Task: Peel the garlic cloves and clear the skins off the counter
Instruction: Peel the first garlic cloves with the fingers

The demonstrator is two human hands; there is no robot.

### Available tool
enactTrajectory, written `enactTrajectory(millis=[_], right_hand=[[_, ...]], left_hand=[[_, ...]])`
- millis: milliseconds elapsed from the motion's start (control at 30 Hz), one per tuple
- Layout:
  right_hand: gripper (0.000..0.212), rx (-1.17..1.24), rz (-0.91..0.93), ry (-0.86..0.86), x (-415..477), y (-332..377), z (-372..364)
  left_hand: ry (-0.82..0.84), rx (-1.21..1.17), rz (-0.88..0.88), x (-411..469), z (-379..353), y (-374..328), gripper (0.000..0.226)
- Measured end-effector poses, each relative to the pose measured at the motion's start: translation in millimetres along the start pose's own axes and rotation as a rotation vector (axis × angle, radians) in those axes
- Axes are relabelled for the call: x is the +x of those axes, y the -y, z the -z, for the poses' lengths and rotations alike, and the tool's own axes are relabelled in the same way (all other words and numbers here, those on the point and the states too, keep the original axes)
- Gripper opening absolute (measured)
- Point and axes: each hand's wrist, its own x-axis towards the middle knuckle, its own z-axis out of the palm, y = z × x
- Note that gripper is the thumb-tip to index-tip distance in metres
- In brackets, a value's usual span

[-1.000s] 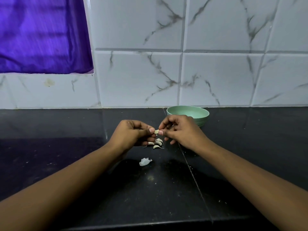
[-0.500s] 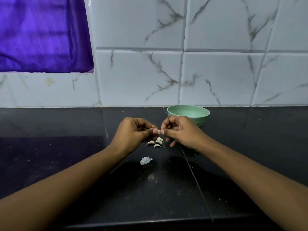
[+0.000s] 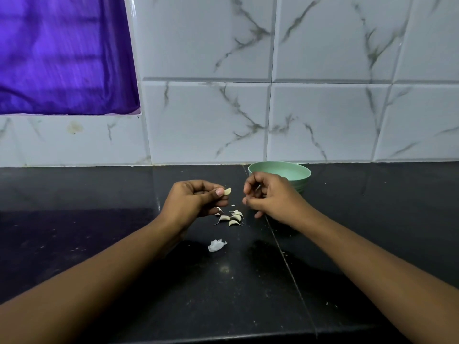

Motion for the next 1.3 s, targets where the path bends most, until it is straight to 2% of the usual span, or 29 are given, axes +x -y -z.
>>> enactTrajectory(millis=[100,167,267,567,733,900,1033,1300], right_hand=[[0.025,0.117,-0.047,0.002,0.1,-0.2,0.2],[0.017,0.17,-0.077,0.028,-0.5,0.4,-2.3],[0.008,0.168,-0.092,0.058,-0.6,1.7,-4.3],[0.007,0.109,-0.057,0.052,-1.6,4.8,-1.9],[0.005,-0.036,0.0,0.014,-3.6,7.7,-0.8],[0.005,-0.367,0.183,-0.094,-6.2,12.3,-2.8],[0.008,-0.551,0.292,-0.093,-7.4,15.3,-4.7],[0.006,-0.578,0.341,-0.092,-5.8,13.4,-3.2]], left_hand=[[0.024,0.016,0.014,-0.6,-1.8,0.7,0.006],[0.037,0.04,0.007,-1.3,-2.3,1.0,0.006],[0.049,0.079,-0.012,-1.6,-2.2,0.8,0.006],[0.024,0.235,-0.145,-5.1,-3.0,-1.7,0.007],[0.015,0.3,-0.188,-6.2,-3.0,-2.3,0.008],[0.003,0.347,-0.227,-8.7,-4.1,-2.7,0.008],[-0.006,0.452,-0.299,-8.7,-3.7,-3.3,0.01],[0.006,0.498,-0.352,-8.8,-2.6,-4.3,0.012]])
